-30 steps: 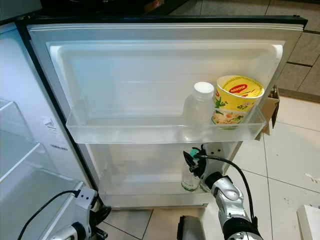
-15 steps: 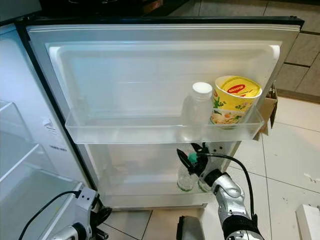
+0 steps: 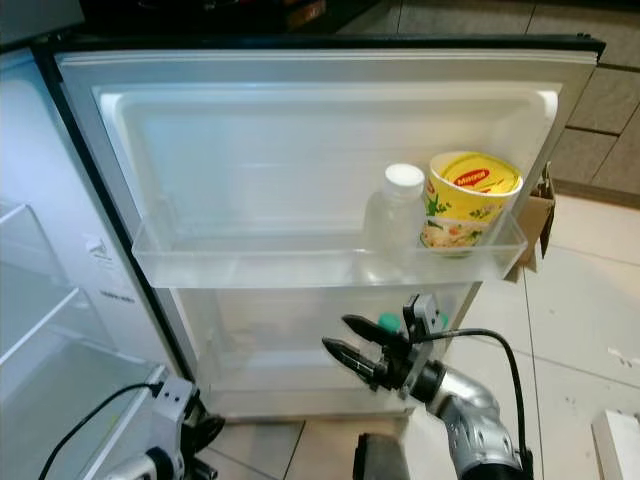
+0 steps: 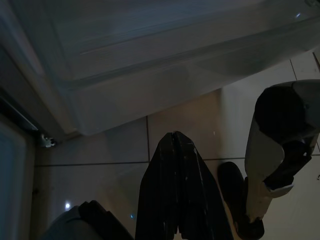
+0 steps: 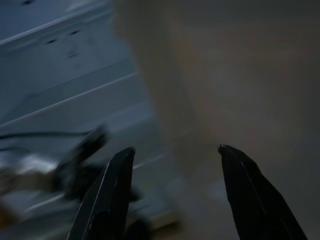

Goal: Restocking fridge

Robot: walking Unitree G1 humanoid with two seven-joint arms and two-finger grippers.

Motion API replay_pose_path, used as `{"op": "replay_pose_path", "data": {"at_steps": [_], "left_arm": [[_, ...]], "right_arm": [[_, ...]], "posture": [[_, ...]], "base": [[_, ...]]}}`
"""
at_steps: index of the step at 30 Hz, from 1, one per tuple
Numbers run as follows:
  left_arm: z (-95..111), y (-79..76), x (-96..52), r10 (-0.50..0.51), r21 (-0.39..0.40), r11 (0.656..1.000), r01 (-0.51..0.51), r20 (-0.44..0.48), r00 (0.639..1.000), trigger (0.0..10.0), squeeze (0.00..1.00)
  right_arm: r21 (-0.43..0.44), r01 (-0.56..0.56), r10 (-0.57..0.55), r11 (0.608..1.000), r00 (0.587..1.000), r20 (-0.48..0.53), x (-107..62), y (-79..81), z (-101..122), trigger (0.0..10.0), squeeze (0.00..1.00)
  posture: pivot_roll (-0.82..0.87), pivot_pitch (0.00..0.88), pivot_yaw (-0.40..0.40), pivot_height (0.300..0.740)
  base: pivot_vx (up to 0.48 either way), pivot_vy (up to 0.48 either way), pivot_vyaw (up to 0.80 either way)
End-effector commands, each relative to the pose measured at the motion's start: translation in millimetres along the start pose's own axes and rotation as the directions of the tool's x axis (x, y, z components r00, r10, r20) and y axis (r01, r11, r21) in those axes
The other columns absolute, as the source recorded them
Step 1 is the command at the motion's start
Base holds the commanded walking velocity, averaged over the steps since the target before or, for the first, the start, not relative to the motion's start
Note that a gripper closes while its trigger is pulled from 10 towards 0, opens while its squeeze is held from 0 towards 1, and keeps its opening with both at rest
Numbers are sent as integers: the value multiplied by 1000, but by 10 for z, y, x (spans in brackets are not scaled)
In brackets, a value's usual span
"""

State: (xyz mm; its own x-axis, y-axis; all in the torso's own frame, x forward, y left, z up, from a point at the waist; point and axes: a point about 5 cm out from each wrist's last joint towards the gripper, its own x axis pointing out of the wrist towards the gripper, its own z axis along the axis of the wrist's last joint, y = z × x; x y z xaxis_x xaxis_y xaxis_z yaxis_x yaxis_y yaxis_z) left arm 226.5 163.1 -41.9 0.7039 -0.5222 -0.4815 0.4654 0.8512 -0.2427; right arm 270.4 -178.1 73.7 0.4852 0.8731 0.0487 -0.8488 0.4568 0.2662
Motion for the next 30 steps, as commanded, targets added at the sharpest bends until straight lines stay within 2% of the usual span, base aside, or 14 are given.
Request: {"op": "replay_pose_path", "data": {"at_steps": [1, 2, 4, 5, 6, 9, 11, 14, 19, 30], "left_arm": [[-61, -30, -9, -9, -6, 1000, 8, -21, 1000, 10000, 0], [-63, -30, -9, -8, -7, 1000, 8, -23, 1000, 10000, 0], [-64, -30, -10, -7, -7, 1000, 7, -23, 1000, 10000, 0], [-66, -31, -9, -6, -9, 1000, 6, -24, 1000, 10000, 0], [-66, -31, -9, -6, -9, 1000, 6, -24, 1000, 10000, 0], [-75, -25, -15, 5, -21, 1000, -6, -21, 1000, 10000, 0], [-79, -16, -22, 14, -31, 999, -14, -18, 1000, 10000, 0], [-95, 14, -47, 36, -56, 998, -37, -14, 999, 10000, 0], [-96, 78, -85, 80, -114, 990, -79, 5, 997, 10000, 0], [-111, 140, -124, 135, -188, 974, -129, 17, 991, 10000, 0]], "right_arm": [[9, -20, 20, 1000, 999, -30, 21, 33, -49, 10000, 0], [10, 52, -52, 999, 996, -76, 37, -1, -165, 10000, 0], [7, 86, -85, 996, 992, -92, 42, -22, -207, 10000, 0], [-2, 229, -226, 973, 959, -169, 34, -118, -350, 10000, 0], [-2, 229, -226, 973, 959, -169, 34, -118, -350, 10000, 0], [-18, 416, -402, 909, 867, -295, -49, -185, -586, 10000, 0], [-4, 437, -415, 899, 852, -320, -84, -172, -653, 10000, 0], [104, 438, -389, 893, 867, -313, -146, -108, -744, 10000, 0], [157, 442, -374, 883, 865, -333, -187, -49, -877, 10000, 0], [192, 468, -380, 863, 850, -364, -226, 0, -999, 10000, 0]], "posture": [[-59, 24, -15, 473], [-61, 24, -15, 473], [-61, 24, -15, 473], [-60, 23, -16, 473], [-60, 23, -16, 473], [-57, 23, -16, 473], [-57, 22, -16, 473], [-57, 23, -17, 478], [-57, 22, -15, 497], [-55, 12, -17, 530]], "base": [[0, 0, 0], [0, 0, 0], [0, 0, 0], [0, 0, 0], [0, 0, 0], [0, 0, 0], [0, 0, 0], [0, 0, 0], [0, 0, 0], [0, 0, 0]]}}
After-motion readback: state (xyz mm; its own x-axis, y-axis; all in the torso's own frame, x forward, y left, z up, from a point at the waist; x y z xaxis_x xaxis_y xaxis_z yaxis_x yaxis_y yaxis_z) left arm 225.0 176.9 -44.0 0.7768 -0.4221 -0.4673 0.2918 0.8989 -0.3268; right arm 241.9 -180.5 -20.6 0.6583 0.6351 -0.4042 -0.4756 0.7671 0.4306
